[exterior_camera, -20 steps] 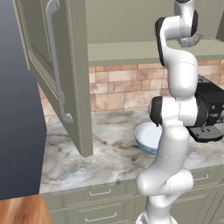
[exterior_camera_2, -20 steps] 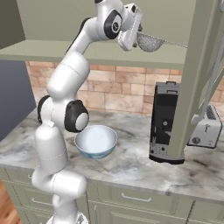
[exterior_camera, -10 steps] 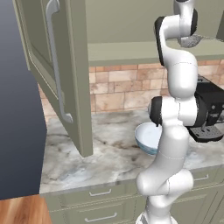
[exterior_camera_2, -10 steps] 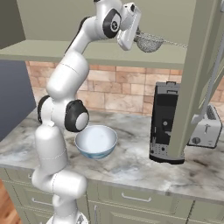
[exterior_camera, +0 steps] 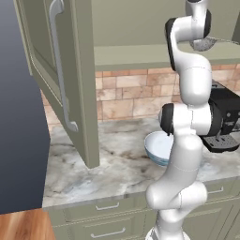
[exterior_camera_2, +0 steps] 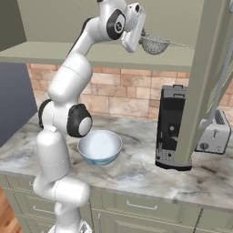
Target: Open the cabinet and setup a tea strainer by placing it in the bowl upright.
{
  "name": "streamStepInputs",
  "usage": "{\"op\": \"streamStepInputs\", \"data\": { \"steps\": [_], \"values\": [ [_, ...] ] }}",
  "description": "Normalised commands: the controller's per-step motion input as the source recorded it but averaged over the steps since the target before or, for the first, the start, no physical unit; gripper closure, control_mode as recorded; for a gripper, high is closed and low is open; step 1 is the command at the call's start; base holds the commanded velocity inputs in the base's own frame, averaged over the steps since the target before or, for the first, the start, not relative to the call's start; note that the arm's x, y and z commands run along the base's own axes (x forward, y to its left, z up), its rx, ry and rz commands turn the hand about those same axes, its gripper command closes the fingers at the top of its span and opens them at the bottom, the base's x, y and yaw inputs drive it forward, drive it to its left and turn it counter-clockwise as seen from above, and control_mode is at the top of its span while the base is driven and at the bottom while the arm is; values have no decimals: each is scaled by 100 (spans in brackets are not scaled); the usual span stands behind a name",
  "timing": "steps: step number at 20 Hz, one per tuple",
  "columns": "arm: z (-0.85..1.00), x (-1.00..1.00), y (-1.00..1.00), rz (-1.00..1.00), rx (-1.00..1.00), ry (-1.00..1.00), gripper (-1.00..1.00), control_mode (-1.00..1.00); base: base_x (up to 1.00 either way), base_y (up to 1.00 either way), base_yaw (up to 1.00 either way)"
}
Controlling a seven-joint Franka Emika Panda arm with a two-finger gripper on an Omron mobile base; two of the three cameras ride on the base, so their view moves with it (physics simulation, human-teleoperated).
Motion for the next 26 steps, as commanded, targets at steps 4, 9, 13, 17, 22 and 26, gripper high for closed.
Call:
{"op": "streamStepInputs", "data": {
  "steps": [4, 9, 13, 17, 22, 26],
  "values": [
    [-50, 0, 0, 0, -16, 0, 100, -100, 0, 0, 0],
    [-38, 0, 0, 0, -23, 0, 100, -100, 0, 0, 0],
    [-16, -3, 0, 0, -18, 0, 100, -100, 0, 0, 0],
    [0, -15, 8, -6, -4, 1, 100, -100, 0, 0, 0],
    [11, -61, 31, -13, 0, 0, 100, -100, 0, 0, 0],
    [17, -84, 58, -20, 0, -2, 100, -100, 0, 0, 0]
  ]
}}
